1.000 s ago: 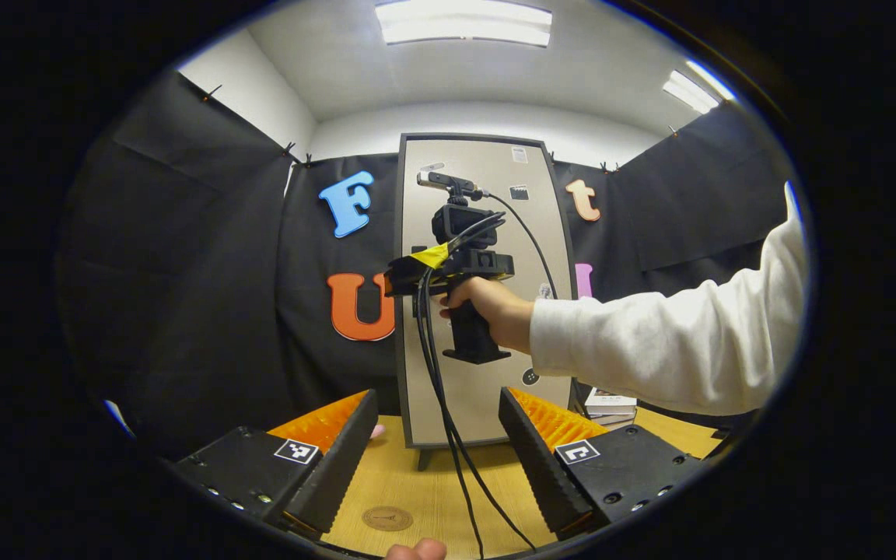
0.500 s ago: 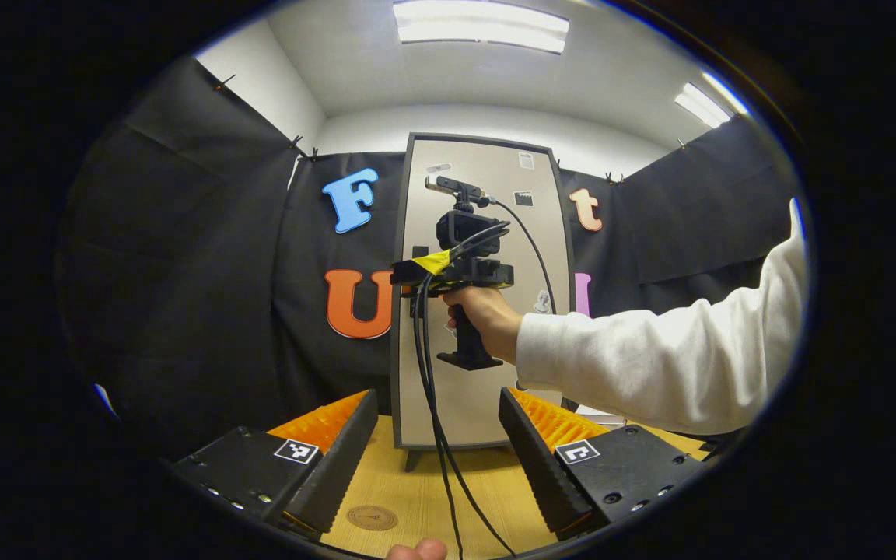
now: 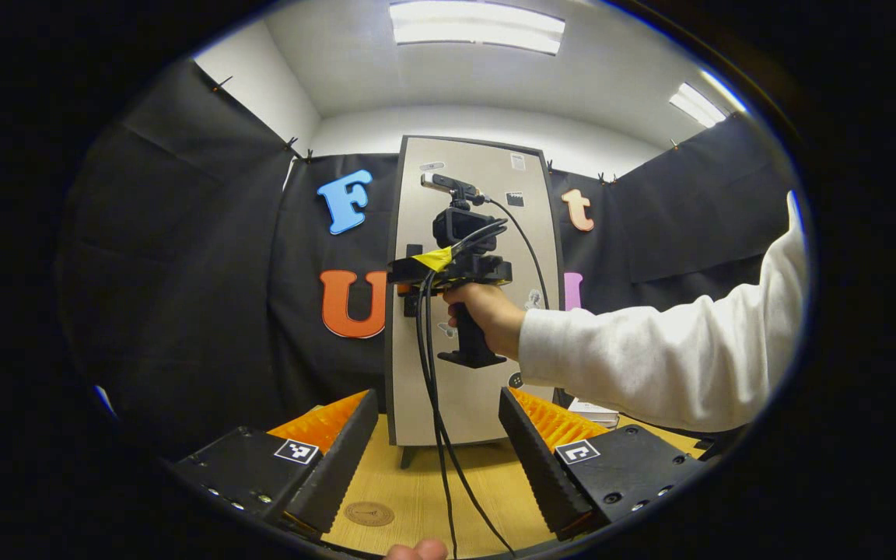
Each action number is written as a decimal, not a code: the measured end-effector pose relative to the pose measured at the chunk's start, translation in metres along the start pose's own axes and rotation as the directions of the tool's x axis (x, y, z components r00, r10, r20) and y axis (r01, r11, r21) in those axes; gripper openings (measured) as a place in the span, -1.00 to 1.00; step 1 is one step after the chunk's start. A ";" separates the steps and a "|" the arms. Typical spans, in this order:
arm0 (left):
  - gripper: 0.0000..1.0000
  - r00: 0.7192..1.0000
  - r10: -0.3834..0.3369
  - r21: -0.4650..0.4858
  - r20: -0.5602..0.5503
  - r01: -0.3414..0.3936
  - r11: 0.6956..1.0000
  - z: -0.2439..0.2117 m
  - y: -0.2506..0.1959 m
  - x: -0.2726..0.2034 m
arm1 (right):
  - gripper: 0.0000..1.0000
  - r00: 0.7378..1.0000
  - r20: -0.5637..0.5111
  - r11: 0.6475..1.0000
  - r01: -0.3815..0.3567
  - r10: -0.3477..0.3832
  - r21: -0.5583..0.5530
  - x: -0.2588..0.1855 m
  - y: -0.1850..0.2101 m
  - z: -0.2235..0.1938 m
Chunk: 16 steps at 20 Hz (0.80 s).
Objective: Open the cabinet door with the right hand, grasp the bottle in the cabinet with the left hand and place it on the coaster, then close the cabinet door with the right hand.
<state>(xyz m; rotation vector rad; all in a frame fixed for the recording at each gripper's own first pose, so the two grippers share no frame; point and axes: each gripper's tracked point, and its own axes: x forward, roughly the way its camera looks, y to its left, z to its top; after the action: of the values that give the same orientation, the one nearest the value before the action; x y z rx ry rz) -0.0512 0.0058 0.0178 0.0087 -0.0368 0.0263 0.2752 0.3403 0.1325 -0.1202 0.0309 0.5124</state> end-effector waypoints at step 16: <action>0.91 0.999 -0.016 0.012 -0.032 0.016 1.000 -0.011 -0.006 -0.028 | -0.63 0.994 0.051 0.995 -0.091 0.092 -0.030 -0.117 0.004 -0.002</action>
<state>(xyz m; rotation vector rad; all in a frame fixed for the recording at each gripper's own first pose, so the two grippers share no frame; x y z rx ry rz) -0.0781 -0.0005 0.0056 0.0211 -0.0049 0.0104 0.1712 0.2863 0.1368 -0.1327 -0.0215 0.6072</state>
